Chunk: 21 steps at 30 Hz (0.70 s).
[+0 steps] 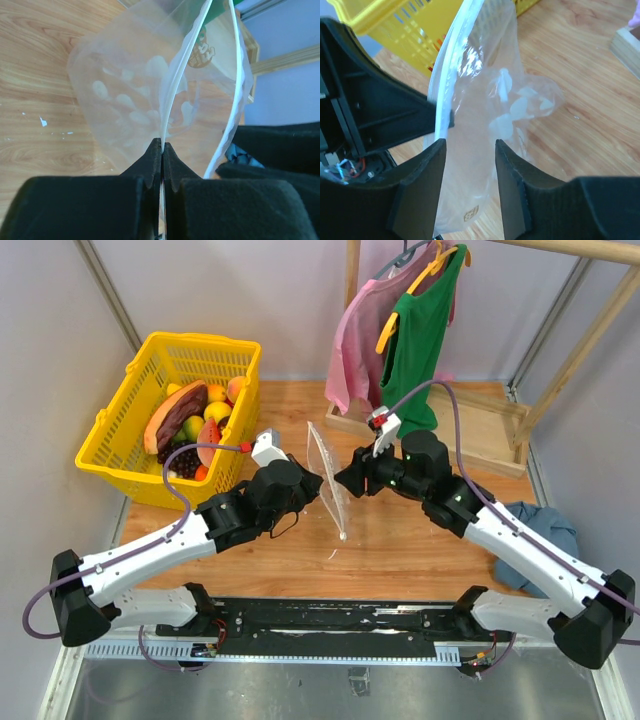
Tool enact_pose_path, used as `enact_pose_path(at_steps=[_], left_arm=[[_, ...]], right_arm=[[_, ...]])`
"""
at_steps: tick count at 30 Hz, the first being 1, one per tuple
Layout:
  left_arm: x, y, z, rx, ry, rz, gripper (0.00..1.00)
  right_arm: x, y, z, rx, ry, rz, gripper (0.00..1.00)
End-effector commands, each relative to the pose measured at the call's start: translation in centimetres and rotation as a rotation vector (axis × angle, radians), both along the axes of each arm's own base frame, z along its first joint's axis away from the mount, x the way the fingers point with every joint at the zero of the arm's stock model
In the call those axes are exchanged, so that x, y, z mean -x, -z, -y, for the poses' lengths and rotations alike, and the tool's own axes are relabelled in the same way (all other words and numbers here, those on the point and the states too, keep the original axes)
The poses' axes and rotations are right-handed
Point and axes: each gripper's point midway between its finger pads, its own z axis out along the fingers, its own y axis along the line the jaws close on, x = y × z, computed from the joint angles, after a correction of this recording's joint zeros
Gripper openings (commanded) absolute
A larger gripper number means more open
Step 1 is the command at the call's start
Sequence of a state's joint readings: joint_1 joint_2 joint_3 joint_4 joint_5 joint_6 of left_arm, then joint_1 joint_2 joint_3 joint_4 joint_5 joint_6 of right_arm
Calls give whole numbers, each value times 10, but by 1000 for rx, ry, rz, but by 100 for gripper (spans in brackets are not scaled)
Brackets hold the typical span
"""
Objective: Place the food in the zip-top bag and seal the zipper
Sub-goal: Open the zipper of the food storage bag at the center of the board.
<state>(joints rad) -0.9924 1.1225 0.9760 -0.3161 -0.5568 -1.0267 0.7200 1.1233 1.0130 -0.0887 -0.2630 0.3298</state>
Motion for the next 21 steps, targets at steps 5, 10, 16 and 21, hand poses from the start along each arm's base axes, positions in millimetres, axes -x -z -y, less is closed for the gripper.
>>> enact_pose_path(at_steps=[5, 10, 16, 21], left_arm=[[-1, -16, 1, 67, -28, 23, 0], [-1, -15, 2, 71, -28, 17, 0], [0, -15, 1, 69, -27, 15, 0], [1, -12, -1, 58, -29, 14, 0]], right_arm=[[20, -7, 15, 243, 148, 209, 56], [27, -12, 12, 314, 184, 298, 64], [15, 2, 19, 412, 304, 321, 65], [4, 13, 31, 489, 385, 336, 62]])
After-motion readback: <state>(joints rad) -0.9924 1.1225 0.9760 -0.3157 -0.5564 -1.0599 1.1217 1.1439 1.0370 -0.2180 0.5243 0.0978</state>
